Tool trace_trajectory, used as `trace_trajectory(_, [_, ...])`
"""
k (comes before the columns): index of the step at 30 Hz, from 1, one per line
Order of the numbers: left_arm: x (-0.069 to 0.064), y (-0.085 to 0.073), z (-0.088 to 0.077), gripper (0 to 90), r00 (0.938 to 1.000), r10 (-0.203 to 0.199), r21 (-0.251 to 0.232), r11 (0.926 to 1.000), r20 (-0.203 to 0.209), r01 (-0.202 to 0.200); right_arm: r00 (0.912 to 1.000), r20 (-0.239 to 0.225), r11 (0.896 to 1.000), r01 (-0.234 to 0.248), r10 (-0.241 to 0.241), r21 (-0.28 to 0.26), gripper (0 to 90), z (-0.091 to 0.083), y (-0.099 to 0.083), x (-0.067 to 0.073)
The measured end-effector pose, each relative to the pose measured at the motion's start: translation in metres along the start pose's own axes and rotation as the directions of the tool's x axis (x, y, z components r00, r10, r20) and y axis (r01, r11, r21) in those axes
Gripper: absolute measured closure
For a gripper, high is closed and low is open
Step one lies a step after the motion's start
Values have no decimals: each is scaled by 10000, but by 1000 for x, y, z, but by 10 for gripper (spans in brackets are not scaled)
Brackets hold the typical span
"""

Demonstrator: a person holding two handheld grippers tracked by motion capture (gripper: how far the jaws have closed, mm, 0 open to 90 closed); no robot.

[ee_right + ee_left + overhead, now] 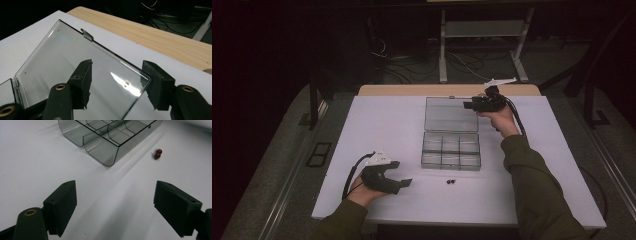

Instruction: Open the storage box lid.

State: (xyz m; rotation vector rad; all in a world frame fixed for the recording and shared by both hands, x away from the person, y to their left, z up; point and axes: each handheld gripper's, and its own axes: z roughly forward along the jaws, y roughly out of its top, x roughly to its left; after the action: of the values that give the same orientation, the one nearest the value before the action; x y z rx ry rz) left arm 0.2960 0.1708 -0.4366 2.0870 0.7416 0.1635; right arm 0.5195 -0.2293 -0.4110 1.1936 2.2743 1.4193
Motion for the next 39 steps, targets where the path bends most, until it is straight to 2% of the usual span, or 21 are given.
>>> trace_trajectory(7, [0, 0, 1, 172, 10000, 11, 57, 10000, 18, -11, 9993, -6, 9990, -377, 377, 225, 406, 5, -5, -4])
trace_trajectory(15, [0, 0, 1, 171, 10000, 20, 102, 9999, 59, -20, 9982, 25, 9972, -592, 592, 449, 399, 10, -9, -8])
trace_trajectory(31, [1, -2, 1, 171, 10000, -52, 113, 9999, 75, 51, 9935, -15, 9917, -1135, 1138, 604, 395, 27, -19, -15])
trace_trajectory(39, [0, -2, 1, 169, 9999, 59, 165, 9998, 98, -61, 9949, 323, 9909, -979, 953, 925, 417, 33, -24, -15])
